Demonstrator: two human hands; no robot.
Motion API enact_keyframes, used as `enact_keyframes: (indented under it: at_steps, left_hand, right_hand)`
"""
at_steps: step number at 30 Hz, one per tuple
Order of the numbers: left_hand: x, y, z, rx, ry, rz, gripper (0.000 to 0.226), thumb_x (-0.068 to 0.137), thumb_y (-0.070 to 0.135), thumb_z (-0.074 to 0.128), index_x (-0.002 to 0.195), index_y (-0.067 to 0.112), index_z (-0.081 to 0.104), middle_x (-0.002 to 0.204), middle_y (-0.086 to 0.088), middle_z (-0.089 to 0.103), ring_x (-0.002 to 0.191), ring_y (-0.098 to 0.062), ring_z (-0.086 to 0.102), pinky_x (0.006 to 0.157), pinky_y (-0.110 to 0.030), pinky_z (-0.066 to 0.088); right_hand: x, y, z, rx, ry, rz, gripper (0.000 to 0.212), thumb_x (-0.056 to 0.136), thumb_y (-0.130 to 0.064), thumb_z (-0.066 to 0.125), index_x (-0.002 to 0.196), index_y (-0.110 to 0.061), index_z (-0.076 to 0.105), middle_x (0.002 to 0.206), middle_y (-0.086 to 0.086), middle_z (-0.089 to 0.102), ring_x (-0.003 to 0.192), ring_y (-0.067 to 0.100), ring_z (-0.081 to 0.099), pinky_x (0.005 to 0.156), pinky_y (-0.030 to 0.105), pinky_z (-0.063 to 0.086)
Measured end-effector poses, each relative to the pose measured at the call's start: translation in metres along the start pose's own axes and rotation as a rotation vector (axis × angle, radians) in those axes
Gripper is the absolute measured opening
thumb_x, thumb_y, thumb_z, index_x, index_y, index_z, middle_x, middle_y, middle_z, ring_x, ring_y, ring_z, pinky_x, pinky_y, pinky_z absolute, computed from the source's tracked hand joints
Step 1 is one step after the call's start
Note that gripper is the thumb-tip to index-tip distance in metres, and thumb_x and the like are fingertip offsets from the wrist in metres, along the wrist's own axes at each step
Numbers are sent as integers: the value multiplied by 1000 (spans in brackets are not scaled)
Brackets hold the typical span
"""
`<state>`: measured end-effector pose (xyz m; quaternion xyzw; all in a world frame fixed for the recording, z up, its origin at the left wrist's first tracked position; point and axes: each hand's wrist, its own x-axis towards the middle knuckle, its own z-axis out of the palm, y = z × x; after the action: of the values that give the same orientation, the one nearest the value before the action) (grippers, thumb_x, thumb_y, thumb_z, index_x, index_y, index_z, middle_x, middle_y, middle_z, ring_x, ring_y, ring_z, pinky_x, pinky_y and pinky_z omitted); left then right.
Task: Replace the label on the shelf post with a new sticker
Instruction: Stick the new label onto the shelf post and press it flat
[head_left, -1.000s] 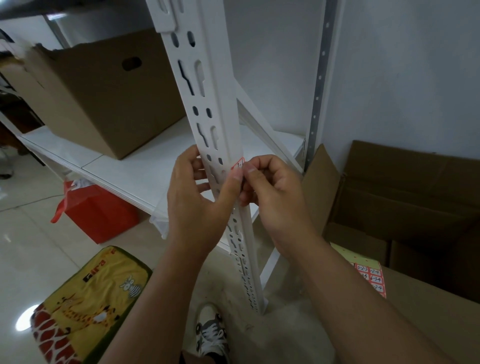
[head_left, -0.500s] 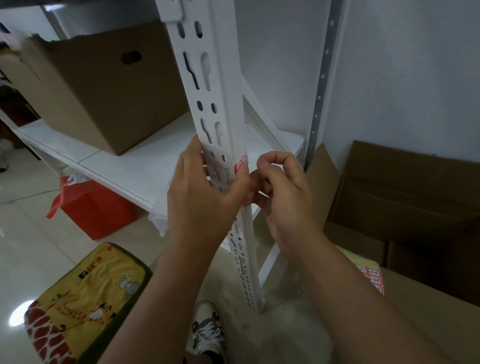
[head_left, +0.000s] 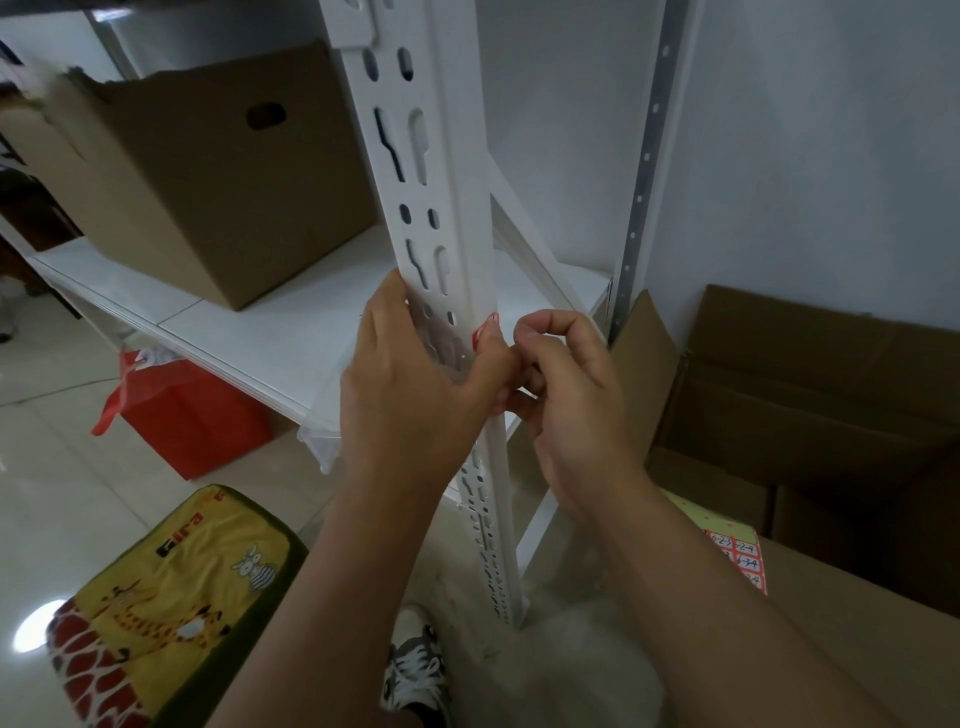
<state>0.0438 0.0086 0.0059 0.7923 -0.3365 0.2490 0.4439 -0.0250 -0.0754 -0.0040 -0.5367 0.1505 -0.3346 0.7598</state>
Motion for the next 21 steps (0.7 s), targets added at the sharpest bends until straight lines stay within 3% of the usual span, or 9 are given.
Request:
enact_keyframes:
  at_steps: [7,12,17,21]
  left_hand:
    - [1,0,0,-1,15,25,55,84,56,54,111,8,53,94,3,58,78,-11,58,61,-16,47]
    - [0,-2,0,-18,-13,11,62,84,62,49,119,11,48,102,3,56,85,-10,57,65,-11,44]
    - [0,0,3,18,2,2,59,85,58,47,115,6,49,92,5,47,74,-6,45,66,-1,38]
    - [-1,-4,3,-16,-12,11,62,85,59,50,120,8,48,100,2,55,83,-9,55,64,-11,45]
  right_hand:
    - [-1,0,1,1,0,-6,6,96,-11,49,96,-8,55,54,-5,55,55,10,55,60,31,50]
    - [-1,2,2,-35,-6,-10,7,96,-15,50,95,-11,56,62,-4,61,61,12,58,61,29,52]
    - [-1,2,1,-50,-21,-18,9,97,-15,50,97,-8,56,62,-4,59,61,12,57,62,28,52]
    - [-1,1,1,-90,-25,-22,12,97,-17,50,97,-9,59,63,-9,61,62,9,58,63,28,53]
